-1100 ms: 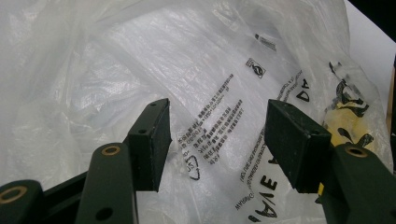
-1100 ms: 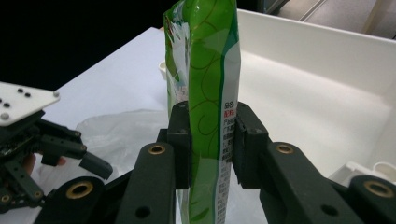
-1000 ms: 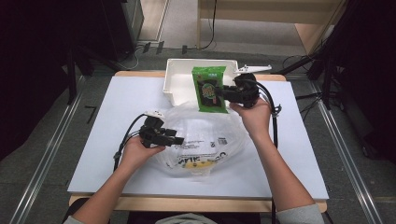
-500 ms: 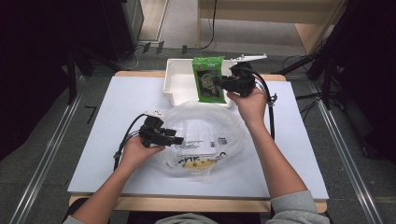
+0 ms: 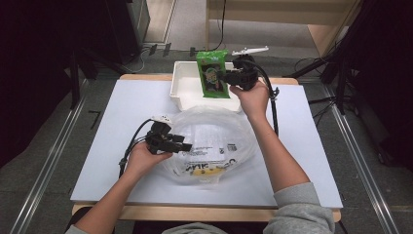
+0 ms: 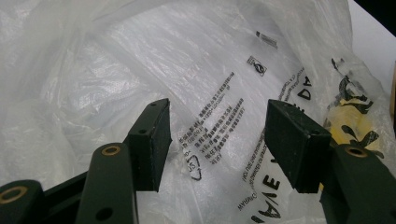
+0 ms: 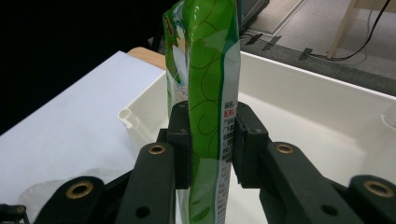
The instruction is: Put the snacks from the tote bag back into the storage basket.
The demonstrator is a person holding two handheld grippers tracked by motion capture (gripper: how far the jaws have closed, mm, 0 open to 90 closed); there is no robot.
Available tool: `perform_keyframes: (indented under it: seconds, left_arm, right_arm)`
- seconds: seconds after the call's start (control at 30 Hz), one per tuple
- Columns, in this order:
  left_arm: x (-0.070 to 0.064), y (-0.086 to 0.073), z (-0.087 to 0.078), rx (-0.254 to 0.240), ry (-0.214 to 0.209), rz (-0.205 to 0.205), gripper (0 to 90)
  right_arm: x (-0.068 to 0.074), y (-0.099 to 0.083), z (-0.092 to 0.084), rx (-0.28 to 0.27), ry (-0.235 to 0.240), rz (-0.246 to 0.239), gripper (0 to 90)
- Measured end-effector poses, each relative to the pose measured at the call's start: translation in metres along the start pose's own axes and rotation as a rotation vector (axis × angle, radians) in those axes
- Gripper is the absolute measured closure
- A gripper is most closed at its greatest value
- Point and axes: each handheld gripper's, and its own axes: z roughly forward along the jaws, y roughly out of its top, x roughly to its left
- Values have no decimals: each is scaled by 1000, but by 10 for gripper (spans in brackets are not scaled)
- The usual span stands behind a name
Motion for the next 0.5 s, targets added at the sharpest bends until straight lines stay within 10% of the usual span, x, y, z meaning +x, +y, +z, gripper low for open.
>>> perform_keyframes:
  seconds: [0.5]
  left_arm:
    - [1, 0, -1, -6, -21, -11, 422]
  right_arm:
    - [-11, 32, 27, 3, -60, 9, 737]
